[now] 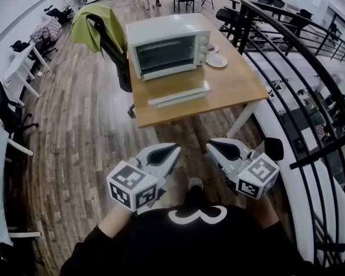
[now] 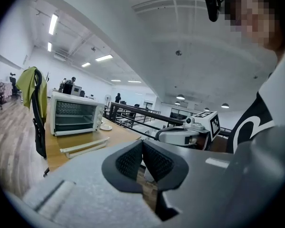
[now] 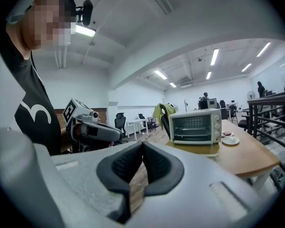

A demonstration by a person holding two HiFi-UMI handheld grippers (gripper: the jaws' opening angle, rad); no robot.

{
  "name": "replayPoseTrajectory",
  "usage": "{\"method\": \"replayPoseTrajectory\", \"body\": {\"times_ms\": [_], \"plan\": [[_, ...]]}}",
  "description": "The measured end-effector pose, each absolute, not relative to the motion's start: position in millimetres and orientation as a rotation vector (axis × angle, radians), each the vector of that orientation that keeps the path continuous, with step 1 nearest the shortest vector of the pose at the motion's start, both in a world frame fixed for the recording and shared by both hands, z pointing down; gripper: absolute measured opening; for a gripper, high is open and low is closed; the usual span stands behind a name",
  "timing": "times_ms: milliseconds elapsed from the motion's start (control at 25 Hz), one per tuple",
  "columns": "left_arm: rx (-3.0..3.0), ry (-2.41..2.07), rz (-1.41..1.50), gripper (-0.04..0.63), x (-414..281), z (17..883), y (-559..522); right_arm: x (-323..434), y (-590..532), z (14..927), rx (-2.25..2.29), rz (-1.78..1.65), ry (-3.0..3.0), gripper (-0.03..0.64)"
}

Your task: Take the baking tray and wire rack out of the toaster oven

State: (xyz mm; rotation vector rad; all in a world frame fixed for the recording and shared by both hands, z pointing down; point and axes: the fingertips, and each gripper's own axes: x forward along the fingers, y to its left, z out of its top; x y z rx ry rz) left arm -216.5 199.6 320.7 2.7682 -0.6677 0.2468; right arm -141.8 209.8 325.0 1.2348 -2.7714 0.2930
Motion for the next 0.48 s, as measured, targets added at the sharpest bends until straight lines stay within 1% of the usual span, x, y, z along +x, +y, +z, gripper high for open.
{"method": "replayPoseTrajectory", "body": {"times_ms": [200, 480], "plan": [[2.723, -0.703, 0.27, 0.011, -176, 331, 116, -100, 126, 333, 1.203, 0.361, -2.776, 0.003], [2.617, -0.765, 0.227, 0.011, -121, 339, 12, -43, 21, 342, 1.142, 0.462, -2.826, 0.003]]}}
